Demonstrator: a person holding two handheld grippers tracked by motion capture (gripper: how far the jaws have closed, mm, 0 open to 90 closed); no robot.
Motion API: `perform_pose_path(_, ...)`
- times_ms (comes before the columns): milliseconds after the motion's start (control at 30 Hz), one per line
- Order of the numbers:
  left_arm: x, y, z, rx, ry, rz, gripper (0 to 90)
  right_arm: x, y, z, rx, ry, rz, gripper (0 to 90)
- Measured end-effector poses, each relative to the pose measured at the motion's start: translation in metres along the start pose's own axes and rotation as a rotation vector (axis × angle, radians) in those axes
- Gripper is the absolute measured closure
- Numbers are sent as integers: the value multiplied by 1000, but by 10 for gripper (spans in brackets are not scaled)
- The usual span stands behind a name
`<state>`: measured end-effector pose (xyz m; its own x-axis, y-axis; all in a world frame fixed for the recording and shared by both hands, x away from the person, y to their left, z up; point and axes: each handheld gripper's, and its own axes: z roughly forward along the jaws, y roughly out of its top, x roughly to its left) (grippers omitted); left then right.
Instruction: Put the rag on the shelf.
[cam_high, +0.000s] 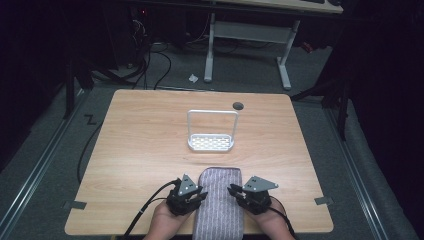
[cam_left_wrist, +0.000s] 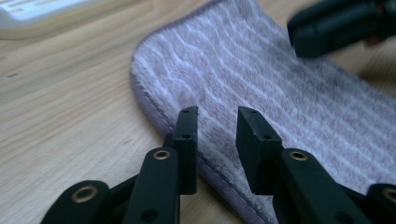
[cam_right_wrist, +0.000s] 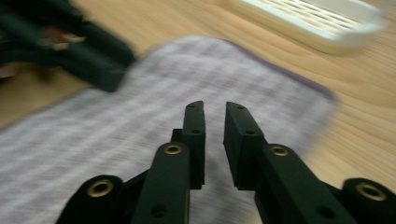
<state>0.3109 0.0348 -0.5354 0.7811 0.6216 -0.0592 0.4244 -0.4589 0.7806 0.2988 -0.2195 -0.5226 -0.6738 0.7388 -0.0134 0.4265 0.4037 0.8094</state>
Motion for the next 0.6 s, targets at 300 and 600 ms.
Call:
perform_pose_path(300, -13, -5, -8, 54, -74, 27, 598, -5, -9, 16, 76, -53, 30, 659)
perform_pose_path(600, 33, 12, -7, -50, 64, -135, 494, 0, -8, 19, 76, -45, 15, 645)
